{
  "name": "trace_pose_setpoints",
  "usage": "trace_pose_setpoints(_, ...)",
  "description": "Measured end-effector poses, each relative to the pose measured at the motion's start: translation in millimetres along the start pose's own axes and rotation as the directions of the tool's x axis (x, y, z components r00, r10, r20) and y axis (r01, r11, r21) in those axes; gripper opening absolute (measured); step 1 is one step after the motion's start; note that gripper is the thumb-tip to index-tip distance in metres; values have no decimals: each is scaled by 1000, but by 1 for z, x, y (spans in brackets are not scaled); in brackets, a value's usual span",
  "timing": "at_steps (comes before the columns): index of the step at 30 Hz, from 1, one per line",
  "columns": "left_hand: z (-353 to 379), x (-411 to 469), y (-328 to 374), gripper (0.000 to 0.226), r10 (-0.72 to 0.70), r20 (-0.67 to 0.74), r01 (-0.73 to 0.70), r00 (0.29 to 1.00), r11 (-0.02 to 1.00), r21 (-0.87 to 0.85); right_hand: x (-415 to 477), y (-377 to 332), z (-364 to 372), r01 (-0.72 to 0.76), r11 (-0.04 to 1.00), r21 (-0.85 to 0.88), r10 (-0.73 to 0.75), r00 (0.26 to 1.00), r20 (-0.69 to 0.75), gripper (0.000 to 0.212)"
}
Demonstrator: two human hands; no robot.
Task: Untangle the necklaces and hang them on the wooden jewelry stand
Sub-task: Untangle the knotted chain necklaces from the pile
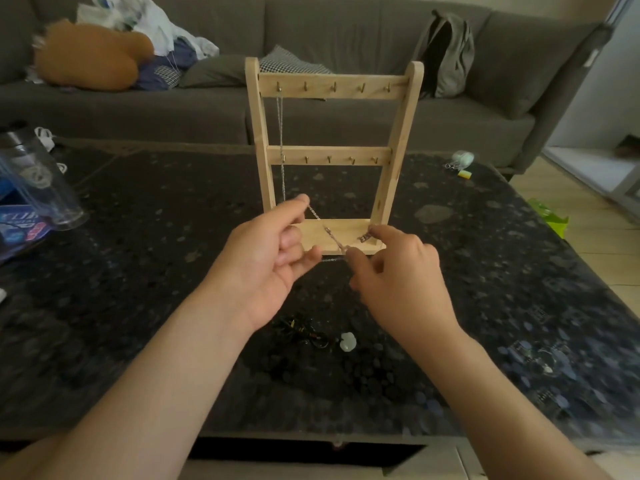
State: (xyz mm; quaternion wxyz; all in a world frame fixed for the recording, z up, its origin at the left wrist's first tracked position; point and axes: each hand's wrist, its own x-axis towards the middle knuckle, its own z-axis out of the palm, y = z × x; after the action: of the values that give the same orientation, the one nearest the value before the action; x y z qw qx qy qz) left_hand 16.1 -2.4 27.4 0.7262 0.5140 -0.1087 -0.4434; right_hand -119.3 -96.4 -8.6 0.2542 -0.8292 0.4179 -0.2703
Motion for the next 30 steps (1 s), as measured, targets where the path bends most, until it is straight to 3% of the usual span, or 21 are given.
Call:
trace_pose_setpoints(2, -3, 1, 2, 25, -60, -14, 60, 998, 998, 3, 1, -2, -2, -76, 982, 171, 68, 996, 51, 51)
trace_pose_setpoints(6, -5, 6, -2, 41, -62, -36, 67, 997, 982, 175, -5, -11, -2, -231, 862, 452, 169, 970, 173, 47)
trace_pose_setpoints(10, -6, 6, -2, 43, -53, 107, 29, 993, 976, 214, -9, -16, -5, -277, 855, 438, 234, 961, 150, 20)
trace_pose_setpoints(14, -7, 3, 0, 42, -27, 222, -26, 975, 972, 233, -11, -15, -8, -351, 827, 440, 251, 929, 271, 36)
trace_pose_setpoints(20, -9, 3, 2, 41, 27, 231, -87, 973, 964, 251, -14, -22, -16, -431, 698, 572, 186, 880, 437, 25)
trace_pose_setpoints(24, -10, 2, 2, 41, 28, 274, -111, 961, 950, 292, -16, -24, -20, -367, 677, 638, 41, 884, 466, 18)
trace_pose_setpoints(30, -11, 0, 3, 42, 15, 285, -112, 958, 939, 325, -16, -25, -24, -247, 734, 632, -16, 925, 380, 14)
